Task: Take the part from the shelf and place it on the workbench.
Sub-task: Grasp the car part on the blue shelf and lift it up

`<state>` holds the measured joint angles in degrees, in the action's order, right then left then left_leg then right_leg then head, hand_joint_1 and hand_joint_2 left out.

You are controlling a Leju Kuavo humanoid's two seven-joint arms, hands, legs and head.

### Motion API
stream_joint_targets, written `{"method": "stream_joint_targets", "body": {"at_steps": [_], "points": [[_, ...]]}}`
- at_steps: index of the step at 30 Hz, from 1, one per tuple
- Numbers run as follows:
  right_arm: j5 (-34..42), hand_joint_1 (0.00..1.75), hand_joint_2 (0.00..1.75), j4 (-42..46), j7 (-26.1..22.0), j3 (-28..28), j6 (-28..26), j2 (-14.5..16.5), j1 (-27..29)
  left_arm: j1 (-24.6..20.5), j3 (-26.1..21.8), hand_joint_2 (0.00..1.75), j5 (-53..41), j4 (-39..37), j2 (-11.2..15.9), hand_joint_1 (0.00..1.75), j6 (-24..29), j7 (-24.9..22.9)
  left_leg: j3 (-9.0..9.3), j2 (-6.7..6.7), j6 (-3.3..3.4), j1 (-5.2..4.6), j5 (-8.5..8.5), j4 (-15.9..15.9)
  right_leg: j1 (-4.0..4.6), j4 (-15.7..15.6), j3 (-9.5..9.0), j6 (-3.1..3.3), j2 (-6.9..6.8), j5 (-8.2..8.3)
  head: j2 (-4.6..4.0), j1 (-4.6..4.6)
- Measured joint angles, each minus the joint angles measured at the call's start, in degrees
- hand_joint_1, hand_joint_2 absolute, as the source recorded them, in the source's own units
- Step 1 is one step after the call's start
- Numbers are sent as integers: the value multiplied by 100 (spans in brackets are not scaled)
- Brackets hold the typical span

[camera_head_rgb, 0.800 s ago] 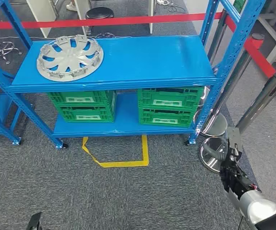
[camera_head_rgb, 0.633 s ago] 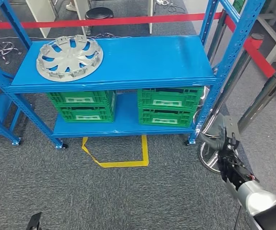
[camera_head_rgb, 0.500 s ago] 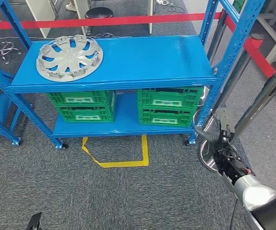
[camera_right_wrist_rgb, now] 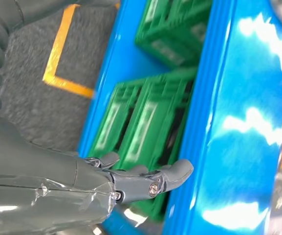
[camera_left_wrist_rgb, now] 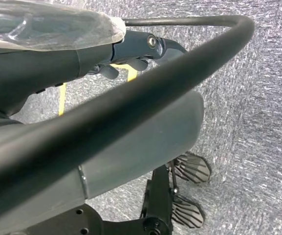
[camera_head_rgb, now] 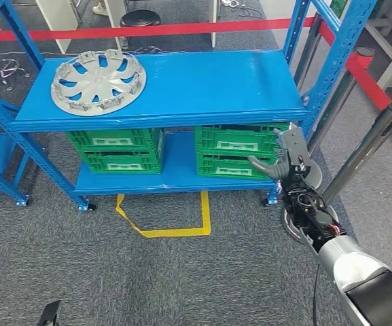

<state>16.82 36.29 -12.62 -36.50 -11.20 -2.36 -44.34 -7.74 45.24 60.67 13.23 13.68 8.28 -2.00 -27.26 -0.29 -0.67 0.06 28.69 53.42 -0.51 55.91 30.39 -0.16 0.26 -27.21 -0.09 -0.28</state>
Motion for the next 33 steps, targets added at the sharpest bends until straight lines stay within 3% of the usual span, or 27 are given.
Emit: {"method": "stream_joint_targets", "body": {"at_steps": [3, 14, 33], "points": [[-56, 0, 0, 188, -29, 12, 192, 99, 1, 28, 0, 0, 70, -12, 0, 0, 0, 44, 0, 2, 0, 0, 0, 0, 0, 0, 1, 0, 2, 0, 0, 1], [-185, 0, 0, 719, -173, 80, 572, 360, 3, 136, 0, 0, 187, -34, -1, 0, 4, 127, 0, 2, 0, 0, 0, -1, 0, -1, 2, 0, 1, -1, 0, -5], [-300, 0, 0, 1252, -134, 80, 809, 414, 109, 171, 0, 0, 310, -45, -7, 0, -44, 188, -4, 0, 2, -7, 2, 10, -7, -10, 3, -8, 0, 6, 0, -9]]}}
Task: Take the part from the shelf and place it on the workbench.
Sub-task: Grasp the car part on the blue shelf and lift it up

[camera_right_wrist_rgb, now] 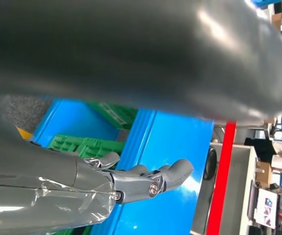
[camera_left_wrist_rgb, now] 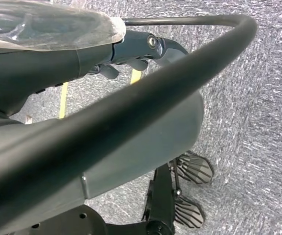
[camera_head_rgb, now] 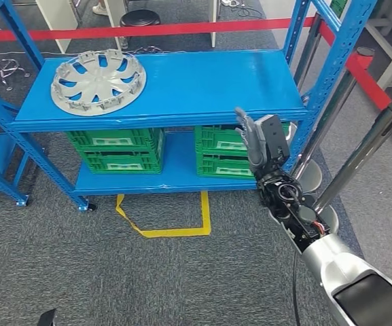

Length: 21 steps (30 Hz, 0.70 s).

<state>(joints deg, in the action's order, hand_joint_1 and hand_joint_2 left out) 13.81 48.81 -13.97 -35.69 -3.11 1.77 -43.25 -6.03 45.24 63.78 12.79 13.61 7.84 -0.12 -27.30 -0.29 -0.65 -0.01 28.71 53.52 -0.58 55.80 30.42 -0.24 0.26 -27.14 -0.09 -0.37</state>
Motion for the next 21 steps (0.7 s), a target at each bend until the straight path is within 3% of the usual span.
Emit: {"method": "stream_joint_targets", "body": {"at_steps": [6, 10, 12, 15, 16, 17, 18, 20, 21], "points": [[10, 0, 0, 2, -2, 0, 38, 25, 21, 0, 0, 0, 16, -14, 3, 0, -31, 24, -23, 0, 29, -17, 16, 33, -19, -7, 6, -31, 0, 11, 0, -12], [14, 0, 0, 4, -3, 1, 50, 53, 21, -2, 0, 0, 29, -35, 1, 0, -39, 45, -16, 4, 102, 10, -8, -28, -19, 43, 21, -114, 3, 65, 0, -18], [15, 0, 0, 8, -7, 2, 51, 55, 10, 1, 0, 0, 39, -37, -2, 0, -41, 52, 48, 10, 142, 53, -31, -99, -8, 333, 181, -139, 1, -68, 0, 22], [15, 0, 0, 3, -7, 2, 53, 55, 24, 5, 9, 0, 54, -41, -6, 0, -45, 55, 94, 16, 161, 64, -22, -126, -13, 1339, 736, -154, 0, -443, 0, 110], [15, 0, 0, -1, -4, 2, 53, 55, 44, 6, 18, 0, 57, -42, -8, 0, -45, 55, 112, 12, 160, 65, -4, -125, -23, 1544, 879, -162, 0, -452, 0, 125], [15, 0, 0, -3, -3, 2, 55, 55, 61, 9, 28, 0, 60, -42, -12, 0, -45, 55, 140, 5, 152, 69, 23, -123, -37, 1545, 938, -167, -1, -347, 0, 139], [15, 0, 0, -4, -3, 2, 56, 55, 70, 14, 37, 0, 61, -42, -16, 0, -45, 55, 182, -4, 136, 76, 58, -121, -53, 1330, 897, -172, -3, -128, 0, 155], [14, 0, 0, -8, -5, 4, 61, 54, 78, 27, 46, 0, 61, -46, -20, 0, -45, 55, 282, -16, 86, 99, 141, -129, -60, 694, 698, -173, -1, 316, 0, 190], [13, 0, 0, -13, -7, 5, 63, 52, 78, 26, 48, 0, 61, -49, -21, 0, -45, 56, 299, -19, 50, 112, 173, -128, -33, 430, 621, -165, -8, 387, 0, 206]]}}
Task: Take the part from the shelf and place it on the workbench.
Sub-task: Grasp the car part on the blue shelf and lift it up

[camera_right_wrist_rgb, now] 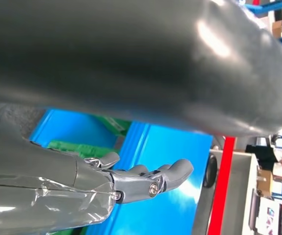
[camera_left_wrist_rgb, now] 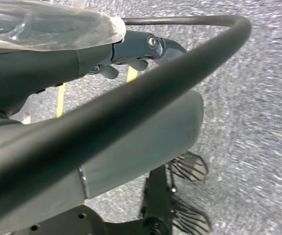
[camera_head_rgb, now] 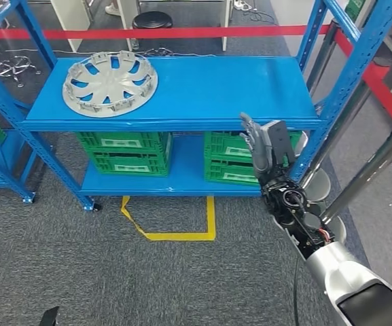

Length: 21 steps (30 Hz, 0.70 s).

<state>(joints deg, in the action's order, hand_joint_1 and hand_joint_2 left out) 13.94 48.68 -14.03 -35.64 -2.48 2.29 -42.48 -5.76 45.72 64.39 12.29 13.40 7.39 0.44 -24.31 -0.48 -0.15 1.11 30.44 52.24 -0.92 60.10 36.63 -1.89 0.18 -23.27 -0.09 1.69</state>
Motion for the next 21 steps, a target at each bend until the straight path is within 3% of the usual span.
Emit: {"method": "stream_joint_targets", "body": {"at_steps": [3, 4, 6, 9, 10, 11, 12, 14, 16, 19, 21], "points": [[-10, 0, 0, -8, 0, 2, 11, 2, 11, -18, 6, 0, 2, -7, -15, 0, -1, 3, -46, 23, -136, 9, 65, 73, 76, -257, -113, 134, -16, -136, 0, 9], [-14, 0, 0, -4, -1, 7, 13, 4, 15, -22, 7, 0, 3, -8, -23, 0, 0, 4, -58, 33, -169, 11, 81, 121, 66, -277, -164, 188, -10, -148, 0, 0], [-16, 0, 0, 4, -8, 18, 21, 6, -4, -41, 8, 0, 3, -8, -34, 0, -2, 7, -239, 40, -209, 20, 91, 478, 49, -344, -275, 256, 7, -191, 0, -49], [-17, 0, 0, 8, -7, 15, 45, 11, -7, -49, 9, 0, 2, -8, -33, 0, -2, 8, -1079, 39, -252, 23, 306, 1623, 38, -416, -444, 322, 25, -276, 0, -173], [-17, 0, 0, 8, -5, 11, 49, 12, 4, -38, 9, 0, 3, -8, -33, 0, -2, 7, -1343, 39, -259, 22, 365, 1857, 39, -420, -500, 330, 34, -321, 0, -208], [-17, 0, 0, 8, -5, 9, 49, 13, 12, -25, 9, 0, 4, -8, -33, 0, -2, 7, -1517, 39, -260, 21, 334, 1897, 39, -422, -565, 332, 45, -372, 0, -235], [-17, 0, 0, 8, -5, 8, 49, 13, 16, -16, 9, 0, 4, -8, -30, 0, -2, 7, -1583, 39, -252, 21, 173, 1728, 38, -422, -637, 328, 54, -425, 0, -264], [-17, 0, 0, 8, -5, 7, 51, 13, 16, -8, 9, 0, 4, -14, -13, 0, -2, 7, -1494, 41, -208, 14, -459, 987, 35, -427, -779, 303, 62, -537, 0, -319], [-17, 0, 0, 8, -2, 5, 54, 14, 14, -16, 10, 0, 3, -26, -1, 0, -2, 7, -1379, 49, -160, -21, -814, 439, 43, -439, -853, 244, 75, -626, 0, -358], [-17, 0, 0, 14, -3, 5, 56, 21, 12, -26, 11, 0, 4, -32, -5, 0, -2, 7, -1302, 44, -79, -45, -823, 329, 53, -459, -937, 140, 88, -687, 0, -347], [-17, 0, 0, 21, -6, 7, 56, 24, 5, -24, 11, 0, 4, -32, -8, 0, -2, 7, -1182, 45, -12, -31, -798, 293, 50, -303, -923, 95, 64, -773, 0, -303]]}}
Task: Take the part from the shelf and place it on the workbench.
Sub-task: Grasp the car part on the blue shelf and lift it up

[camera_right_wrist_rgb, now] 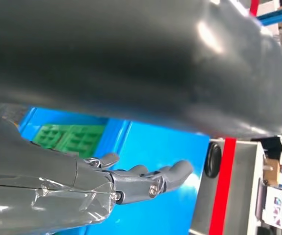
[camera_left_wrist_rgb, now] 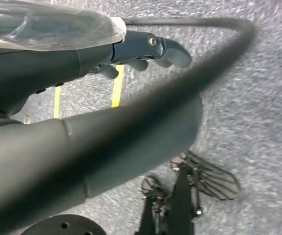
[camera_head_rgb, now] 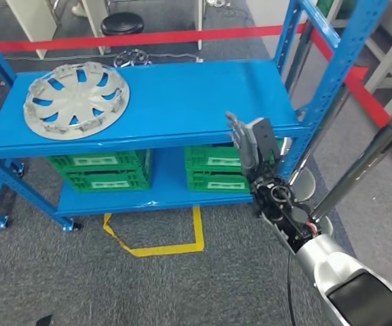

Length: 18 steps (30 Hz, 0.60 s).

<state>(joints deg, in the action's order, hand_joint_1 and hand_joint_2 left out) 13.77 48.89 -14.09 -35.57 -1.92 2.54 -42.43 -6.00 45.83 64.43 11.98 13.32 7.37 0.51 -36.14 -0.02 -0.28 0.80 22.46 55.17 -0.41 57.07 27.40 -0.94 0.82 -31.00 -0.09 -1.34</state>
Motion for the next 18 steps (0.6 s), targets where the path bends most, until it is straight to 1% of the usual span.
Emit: {"method": "stream_joint_targets", "body": {"at_steps": [1, 2, 3, 4, 5, 6, 7, 8, 9, 10, 11, 12, 13, 14, 15, 16, 17, 18], "points": [[0, 0, 0, 3, -1, 1, -1, 0, -6, -1, 0, 0, 0, -1, 0, 0, 0, 0, 65, -1, 35, -1, 29, -12, -2, 239, 106, -18, -14, -99, 0, 34], [0, 0, 0, 2, 0, 1, -1, 0, -6, -2, 0, 0, 0, -1, 0, 0, 0, 0, 113, -2, 61, -7, 63, -18, -5, 609, 302, -31, -27, -229, 0, 69], [0, 0, 0, 2, 0, 1, -2, 0, -2, -4, 0, 0, 0, -2, 0, 0, 0, 1, 153, -4, 81, -15, 101, -18, -4, 1024, 542, -41, -31, -382, 0, 99], [0, 0, 0, 2, 2, -1, -2, 0, 13, -4, 1, 0, 0, -2, -1, 0, 0, 1, 195, -8, 92, -23, 142, -17, -3, 1370, 774, -46, -32, -503, 0, 127], [0, 0, 0, 1, 4, -1, -2, 0, 30, -1, 1, 0, 0, -2, -4, 0, 0, 1, 246, -16, 98, -32, 185, -17, -2, 1549, 937, -44, -32, -537, 0, 147], [0, 0, 0, 1, 4, -1, -3, 0, 43, 2, 2, 0, 0, -2, -7, 0, 0, 0, 307, -25, 100, -41, 230, -17, 0, 1516, 1002, -31, -32, -445, 0, 171], [0, 0, 0, 1, 4, 1, -4, -1, 49, 4, 2, 0, 0, -2, -10, 0, 0, -1, 379, -35, 99, -50, 278, -17, 10, 1264, 964, -4, -32, -213, 0, 199], [0, 0, 0, 1, 4, 4, -5, -1, 48, 7, 2, 0, 0, -2, -13, 0, 0, -1, 447, -42, 96, -55, 327, -22, 29, 868, 863, 42, -34, 108, 0, 230], [0, 0, 0, -1, 2, 8, -7, -2, 43, 10, 4, 0, 0, -2, -22, 0, 0, -1, 500, -43, 89, -52, 366, -37, 53, 508, 764, 96, -40, 375, 0, 243], [0, 0, 0, -2, 3, 13, -8, -2, 34, 3, 6, 0, 0, -2, -28, 0, 0, -1, 528, -41, 75, -44, 390, -51, 86, 176, 688, 145, -46, 562, 0, 242], [-1, 0, 0, -2, 3, 15, -6, -1, 29, -4, 9, 0, 1, -3, -34, 0, 0, 0, 526, -35, 50, -29, 397, -69, 120, -27, 633, 182, -53, 652, 0, 251], [-1, 0, 0, -2, 3, 17, -5, 0, 23, -10, 13, 0, 1, -3, -40, 0, 0, -1, 525, -30, 20, -22, 388, -78, 150, -122, 612, 210, -59, 642, 0, 252], [-2, 0, 0, 1, 3, 21, -3, 1, 19, -13, 15, 0, 3, -4, -42, 0, 0, -1, 532, -29, -7, -23, 378, -85, 162, -214, 570, 235, -59, 646, 0, 263], [-3, 0, 0, 2, 1, 25, -2, 2, 18, -7, 16, 0, 7, -4, -46, 0, 0, -1, 540, -27, -32, -22, 387, -74, 148, -267, 498, 256, -61, 655, 0, 284], [-3, 0, 0, 3, 1, 32, -3, 2, 13, -2, 17, 0, 9, -4, -54, 0, 0, -1, 531, -29, -54, -28, 415, -8, 123, -326, 432, 278, -62, 657, 0, 275], [-5, 0, 0, 3, 0, 38, -2, 2, 1, -6, 17, 0, 12, -4, -58, 0, 1, 0, 457, -28, -76, -24, 485, 152, 93, -369, 357, 293, -63, 662, 0, 257], [-8, 0, 0, 3, 0, 42, 2, 4, -11, -14, 17, 0, 14, -4, -59, 0, 1, 0, 298, -29, -111, -14, 594, 438, 75, -405, 299, 301, -66, 654, 0, 233], [-11, 0, 0, 2, 2, 42, 6, 8, -20, -22, 18, 0, 15, -4, -57, 0, 3, 0, 75, -28, -152, -1, 711, 800, 69, -417, 265, 310, -66, 637, 0, 197]]}}
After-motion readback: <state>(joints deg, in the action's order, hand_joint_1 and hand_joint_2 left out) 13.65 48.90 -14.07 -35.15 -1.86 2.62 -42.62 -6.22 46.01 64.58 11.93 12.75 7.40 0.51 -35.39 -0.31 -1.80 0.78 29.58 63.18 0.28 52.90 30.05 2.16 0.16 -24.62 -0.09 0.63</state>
